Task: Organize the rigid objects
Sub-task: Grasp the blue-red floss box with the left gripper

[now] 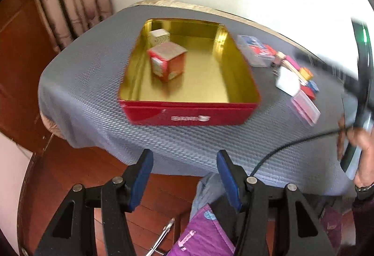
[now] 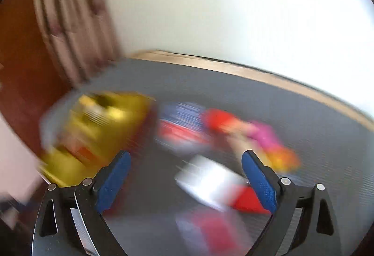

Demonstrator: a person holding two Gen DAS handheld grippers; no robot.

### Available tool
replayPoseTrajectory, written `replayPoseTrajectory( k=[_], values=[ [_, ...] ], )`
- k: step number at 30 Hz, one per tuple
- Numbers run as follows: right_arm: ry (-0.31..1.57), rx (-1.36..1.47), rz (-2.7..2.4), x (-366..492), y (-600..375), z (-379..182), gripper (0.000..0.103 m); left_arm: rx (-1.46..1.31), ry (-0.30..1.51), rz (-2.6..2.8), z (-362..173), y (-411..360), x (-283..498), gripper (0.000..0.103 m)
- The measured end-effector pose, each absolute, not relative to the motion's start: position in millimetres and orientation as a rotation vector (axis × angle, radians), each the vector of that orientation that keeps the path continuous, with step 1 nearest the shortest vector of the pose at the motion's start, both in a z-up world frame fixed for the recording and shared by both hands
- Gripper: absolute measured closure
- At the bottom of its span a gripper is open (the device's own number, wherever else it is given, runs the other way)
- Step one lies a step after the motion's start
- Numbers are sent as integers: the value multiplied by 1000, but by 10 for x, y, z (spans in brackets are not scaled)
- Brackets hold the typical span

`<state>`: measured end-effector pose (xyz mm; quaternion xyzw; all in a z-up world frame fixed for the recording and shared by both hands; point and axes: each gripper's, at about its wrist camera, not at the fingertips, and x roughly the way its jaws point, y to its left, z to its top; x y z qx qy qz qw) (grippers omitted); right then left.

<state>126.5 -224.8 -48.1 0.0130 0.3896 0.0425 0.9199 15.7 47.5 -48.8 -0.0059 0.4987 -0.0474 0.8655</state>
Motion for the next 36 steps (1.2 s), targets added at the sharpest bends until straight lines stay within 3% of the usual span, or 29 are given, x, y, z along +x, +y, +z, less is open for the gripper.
replayPoseTrajectory(
  k=[6, 12, 21, 36],
  values=[
    [826, -87, -266, 809, -3362, -878, 4, 21, 1023, -227, -383, 145, 55, 45],
    [828, 82, -335, 670, -3899, -1021, 3, -34, 1074, -327, -173, -238, 422, 45],
    [721, 206, -266, 412, -4082, -970, 1, 12, 1129, -350, -23, -1061, 1559, 44],
    [646, 294, -162, 348, -4163, -859, 1, -53, 1306, -195, -534, -1239, 2810, 44]
  ],
)
